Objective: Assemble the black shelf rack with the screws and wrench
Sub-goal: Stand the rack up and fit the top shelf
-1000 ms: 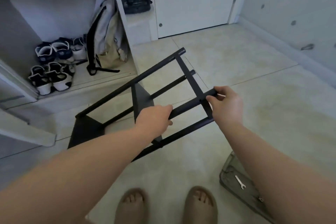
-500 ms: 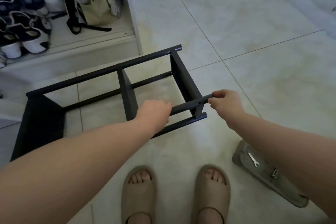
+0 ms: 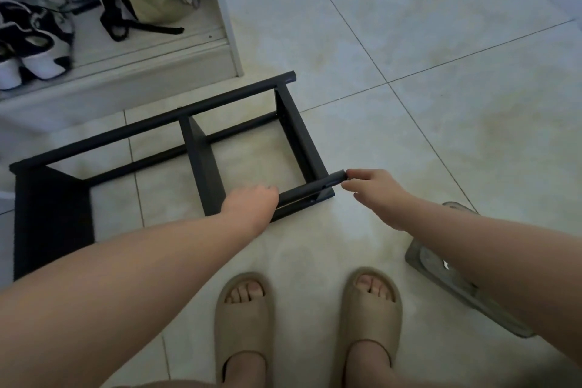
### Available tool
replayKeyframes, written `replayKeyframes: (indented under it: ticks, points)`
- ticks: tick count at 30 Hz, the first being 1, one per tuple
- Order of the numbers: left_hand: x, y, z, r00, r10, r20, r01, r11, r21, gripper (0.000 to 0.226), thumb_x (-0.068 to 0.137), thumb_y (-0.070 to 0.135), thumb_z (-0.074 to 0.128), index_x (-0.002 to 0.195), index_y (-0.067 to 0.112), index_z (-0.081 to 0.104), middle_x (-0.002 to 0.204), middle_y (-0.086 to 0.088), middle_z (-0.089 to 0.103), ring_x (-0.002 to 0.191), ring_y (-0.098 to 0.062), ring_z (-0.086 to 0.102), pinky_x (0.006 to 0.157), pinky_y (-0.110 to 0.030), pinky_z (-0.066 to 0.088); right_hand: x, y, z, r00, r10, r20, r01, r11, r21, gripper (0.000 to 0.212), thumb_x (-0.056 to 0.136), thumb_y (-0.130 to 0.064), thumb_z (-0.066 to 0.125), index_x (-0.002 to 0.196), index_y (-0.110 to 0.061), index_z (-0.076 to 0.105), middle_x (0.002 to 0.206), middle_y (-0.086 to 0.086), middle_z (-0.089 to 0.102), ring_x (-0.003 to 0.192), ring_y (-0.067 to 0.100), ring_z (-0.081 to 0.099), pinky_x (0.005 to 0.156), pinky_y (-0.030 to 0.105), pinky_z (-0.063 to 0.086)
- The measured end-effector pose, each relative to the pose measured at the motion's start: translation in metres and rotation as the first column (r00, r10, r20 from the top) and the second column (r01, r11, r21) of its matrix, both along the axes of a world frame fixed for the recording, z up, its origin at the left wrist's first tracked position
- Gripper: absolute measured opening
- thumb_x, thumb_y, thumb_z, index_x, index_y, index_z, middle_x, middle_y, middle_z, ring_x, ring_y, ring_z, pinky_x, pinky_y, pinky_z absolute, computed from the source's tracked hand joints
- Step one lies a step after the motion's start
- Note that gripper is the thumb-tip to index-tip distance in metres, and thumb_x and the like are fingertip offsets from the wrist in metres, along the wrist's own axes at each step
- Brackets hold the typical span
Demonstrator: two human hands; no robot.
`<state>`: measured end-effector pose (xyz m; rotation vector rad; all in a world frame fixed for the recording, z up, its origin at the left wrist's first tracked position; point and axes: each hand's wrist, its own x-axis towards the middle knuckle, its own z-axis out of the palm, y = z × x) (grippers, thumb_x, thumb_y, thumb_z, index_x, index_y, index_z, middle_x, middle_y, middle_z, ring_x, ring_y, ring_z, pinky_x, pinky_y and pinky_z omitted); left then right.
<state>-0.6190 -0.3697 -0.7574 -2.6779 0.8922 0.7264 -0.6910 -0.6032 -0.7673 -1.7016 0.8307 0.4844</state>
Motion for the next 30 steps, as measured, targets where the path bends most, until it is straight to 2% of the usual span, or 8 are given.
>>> replayKeyframes:
  ticks: [3,7,11,14,18,24,27,30]
  points:
    - [-0.006,-0.01,0.009,1.0,0.02,0.009,-0.019,0.999,-0.026,0.024,0.091,0.005,0.052,0.112,0.016,0.048,0.093,-0.003,0.051,0.078,-0.023,0.049,0.061,-0.035,0.037,-0.022,-0.018,0.001,0.998,0.057,-0.005,-0.057,0.997,-0.051,0.054,0.097,-0.021,0.065,0.149,-0.014,0.05,0.149,-0.004,0.052,0.138,0.018,0.048,0.117,0.036,0.035]
    - [-0.023,-0.051,0.015,0.985,-0.157,0.065,0.167,0.969,-0.183,0.027,0.096,0.021,0.054,0.121,0.017,0.044,0.118,-0.007,0.05,0.105,-0.029,0.051,0.074,-0.037,0.043,-0.059,-0.056,0.005,0.973,0.231,-0.023,-0.227,0.923,-0.312,0.056,0.096,-0.022,0.065,0.15,-0.019,0.048,0.15,0.0,0.052,0.138,0.015,0.05,0.112,0.034,0.041]
    - [-0.056,-0.102,0.009,0.948,-0.305,-0.094,0.274,0.929,-0.251,0.038,0.099,0.034,0.051,0.134,0.02,0.043,0.134,-0.005,0.047,0.119,-0.029,0.05,0.085,-0.039,0.043,-0.104,-0.095,0.007,0.954,0.292,-0.076,-0.292,0.833,-0.47,0.044,0.096,-0.021,0.06,0.139,-0.022,0.06,0.135,-0.003,0.064,0.118,0.011,0.06,0.103,0.03,0.046]
    - [-0.08,-0.137,-0.004,0.913,-0.244,-0.327,0.155,0.948,-0.276,0.044,0.1,0.037,0.051,0.139,0.021,0.041,0.14,-0.005,0.045,0.121,-0.029,0.052,0.086,-0.036,0.043,-0.132,-0.121,-0.003,0.965,0.24,-0.105,-0.258,0.804,-0.537,0.028,0.095,-0.016,0.059,0.12,-0.016,0.071,0.117,0.003,0.072,0.105,0.021,0.066,0.093,0.031,0.051]
    - [-0.107,-0.172,-0.027,0.848,-0.122,-0.517,-0.032,0.96,-0.279,0.05,0.1,0.04,0.053,0.143,0.02,0.038,0.14,-0.007,0.051,0.123,-0.028,0.052,0.101,-0.041,0.045,-0.166,-0.151,-0.029,0.96,0.167,-0.225,-0.263,0.814,-0.518,0.023,0.095,-0.016,0.059,0.112,-0.016,0.074,0.113,0.006,0.073,0.105,0.024,0.066,0.092,0.031,0.05]
    - [-0.127,-0.213,-0.065,0.766,0.03,-0.642,-0.283,0.912,-0.295,0.051,0.101,0.045,0.047,0.144,0.017,0.039,0.127,-0.011,0.061,0.118,-0.029,0.057,0.099,-0.038,0.045,-0.199,-0.175,-0.076,0.953,0.063,-0.295,-0.212,0.835,-0.507,0.027,0.094,-0.014,0.06,0.119,-0.015,0.072,0.117,0.008,0.072,0.109,0.026,0.065,0.091,0.028,0.047]
    - [-0.129,-0.224,-0.081,0.74,0.08,-0.668,-0.373,0.875,-0.309,0.038,0.101,0.039,0.05,0.132,0.016,0.052,0.11,-0.009,0.066,0.106,-0.028,0.061,0.084,-0.031,0.042,-0.202,-0.185,-0.091,0.945,0.042,-0.325,-0.221,0.815,-0.536,0.029,0.095,-0.015,0.059,0.121,-0.017,0.07,0.119,0.011,0.071,0.11,0.03,0.065,0.09,0.033,0.051]
    - [-0.131,-0.228,-0.09,0.718,0.094,-0.69,-0.425,0.844,-0.327,0.02,0.099,0.033,0.055,0.109,0.016,0.057,0.095,-0.006,0.067,0.094,-0.028,0.066,0.085,-0.035,0.049,-0.204,-0.189,-0.102,0.903,0.097,-0.418,-0.345,0.744,-0.572,0.033,0.095,-0.013,0.052,0.125,-0.017,0.065,0.124,0.016,0.066,0.111,0.037,0.063,0.085,0.039,0.053]
